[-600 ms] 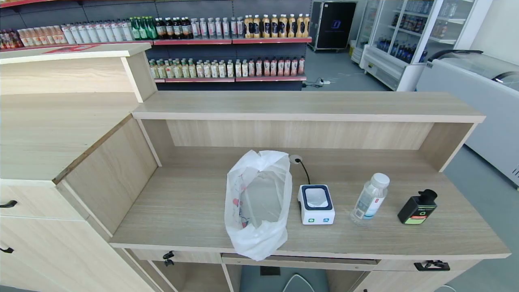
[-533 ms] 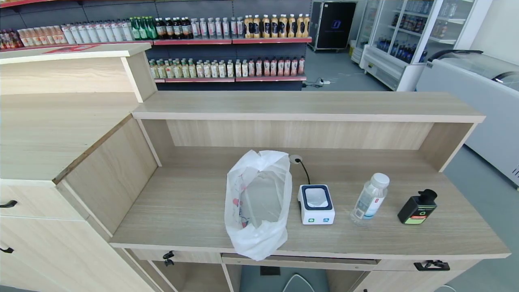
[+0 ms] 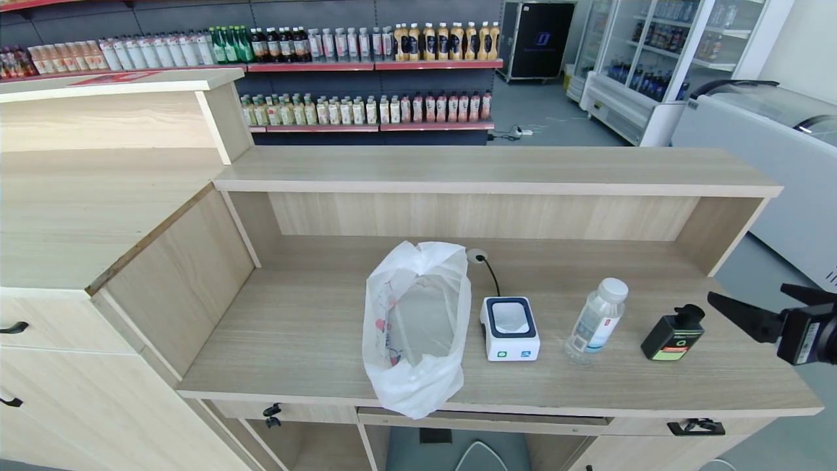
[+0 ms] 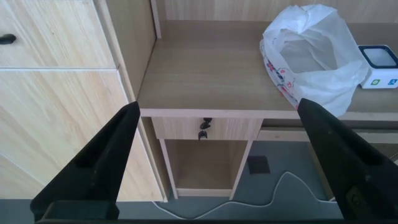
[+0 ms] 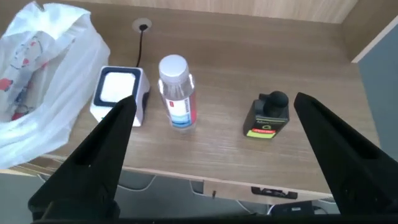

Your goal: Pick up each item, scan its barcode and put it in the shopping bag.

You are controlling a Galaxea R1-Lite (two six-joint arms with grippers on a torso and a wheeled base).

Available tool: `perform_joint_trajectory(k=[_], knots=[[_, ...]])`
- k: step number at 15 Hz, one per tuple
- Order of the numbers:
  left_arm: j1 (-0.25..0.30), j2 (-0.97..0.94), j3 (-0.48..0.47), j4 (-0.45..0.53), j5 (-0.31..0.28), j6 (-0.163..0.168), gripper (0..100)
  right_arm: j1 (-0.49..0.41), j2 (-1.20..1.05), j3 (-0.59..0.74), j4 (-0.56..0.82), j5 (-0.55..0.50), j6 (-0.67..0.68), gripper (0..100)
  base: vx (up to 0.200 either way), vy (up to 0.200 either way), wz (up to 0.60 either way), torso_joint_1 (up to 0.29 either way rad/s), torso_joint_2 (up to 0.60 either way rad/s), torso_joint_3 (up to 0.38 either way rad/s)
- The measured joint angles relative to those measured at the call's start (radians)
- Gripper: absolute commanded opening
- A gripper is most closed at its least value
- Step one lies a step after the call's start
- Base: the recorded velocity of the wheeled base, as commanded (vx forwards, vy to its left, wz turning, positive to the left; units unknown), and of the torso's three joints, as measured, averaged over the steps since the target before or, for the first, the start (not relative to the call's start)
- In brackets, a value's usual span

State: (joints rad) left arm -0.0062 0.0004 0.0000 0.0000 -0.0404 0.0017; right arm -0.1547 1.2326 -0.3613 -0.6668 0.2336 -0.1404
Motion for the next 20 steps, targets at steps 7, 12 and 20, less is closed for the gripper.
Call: perform_joint_trajectory(k=[7,12,20], knots=[[0.000,0.000,0.000,0.000,0.000,0.000,100,-0.263,0.238,0.091,-0.094,0.107,-0.238,100,0.000,0.000,0.00,0.000,0.00,0.000],[0.000,0.000,0.000,0.000,0.000,0.000,100,-0.261,0.389,0.092,-0.213,0.157,-0.272,100,0.000,0.000,0.00,0.000,0.00,0.000],[0.000,0.000,0.000,0.000,0.000,0.000,100,-0.146,0.603,0.086,-0.446,0.257,-0.329,100,0.000,0.000,0.00,0.000,0.00,0.000]])
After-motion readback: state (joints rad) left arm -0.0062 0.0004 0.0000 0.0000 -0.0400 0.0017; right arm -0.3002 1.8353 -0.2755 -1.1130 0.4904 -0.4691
